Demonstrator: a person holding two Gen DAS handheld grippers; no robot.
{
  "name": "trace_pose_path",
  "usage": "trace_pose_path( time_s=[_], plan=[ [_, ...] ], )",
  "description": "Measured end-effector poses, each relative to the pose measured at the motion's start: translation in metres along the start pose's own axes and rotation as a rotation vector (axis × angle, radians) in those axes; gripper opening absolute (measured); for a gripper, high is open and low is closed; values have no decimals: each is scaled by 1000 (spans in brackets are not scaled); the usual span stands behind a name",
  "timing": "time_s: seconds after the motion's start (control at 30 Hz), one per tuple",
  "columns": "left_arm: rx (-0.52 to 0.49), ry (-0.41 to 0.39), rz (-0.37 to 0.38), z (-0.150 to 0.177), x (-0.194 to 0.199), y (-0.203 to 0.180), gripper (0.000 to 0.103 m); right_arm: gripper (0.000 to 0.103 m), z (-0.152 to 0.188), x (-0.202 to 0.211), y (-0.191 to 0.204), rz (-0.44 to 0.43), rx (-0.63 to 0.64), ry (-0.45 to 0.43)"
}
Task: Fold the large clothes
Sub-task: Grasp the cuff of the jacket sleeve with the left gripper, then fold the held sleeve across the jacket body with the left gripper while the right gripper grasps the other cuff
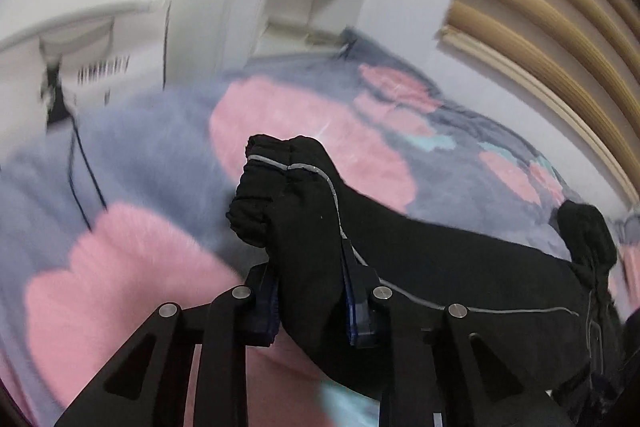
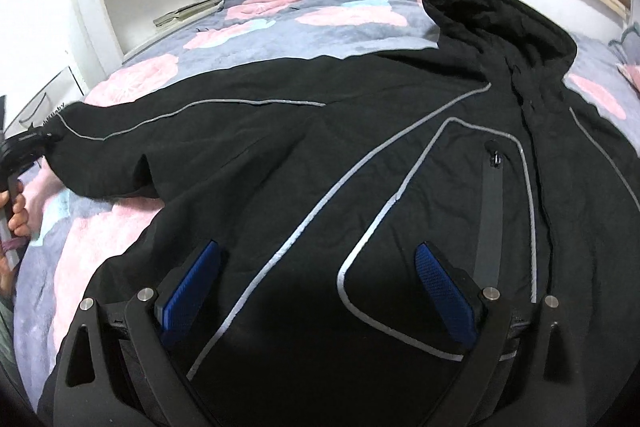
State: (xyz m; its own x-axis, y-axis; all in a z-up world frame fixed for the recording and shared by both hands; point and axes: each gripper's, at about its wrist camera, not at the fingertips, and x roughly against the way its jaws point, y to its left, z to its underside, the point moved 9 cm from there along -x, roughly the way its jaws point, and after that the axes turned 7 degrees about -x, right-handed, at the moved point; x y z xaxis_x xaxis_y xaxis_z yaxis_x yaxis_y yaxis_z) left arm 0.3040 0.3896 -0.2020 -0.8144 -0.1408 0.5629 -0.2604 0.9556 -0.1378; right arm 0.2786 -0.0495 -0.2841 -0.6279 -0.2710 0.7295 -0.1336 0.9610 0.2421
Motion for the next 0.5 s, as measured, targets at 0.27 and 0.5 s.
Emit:
trace_pose_path(
  time_s=[0.27, 0.5],
  plan=[
    [-206, -100, 243, -31, 66, -144, 19, 100, -1, 0, -3, -9, -21, -3],
    [-423, -5, 413, 12, 45, -293, 19, 100, 0, 1, -6, -26, -47, -5]
  ],
)
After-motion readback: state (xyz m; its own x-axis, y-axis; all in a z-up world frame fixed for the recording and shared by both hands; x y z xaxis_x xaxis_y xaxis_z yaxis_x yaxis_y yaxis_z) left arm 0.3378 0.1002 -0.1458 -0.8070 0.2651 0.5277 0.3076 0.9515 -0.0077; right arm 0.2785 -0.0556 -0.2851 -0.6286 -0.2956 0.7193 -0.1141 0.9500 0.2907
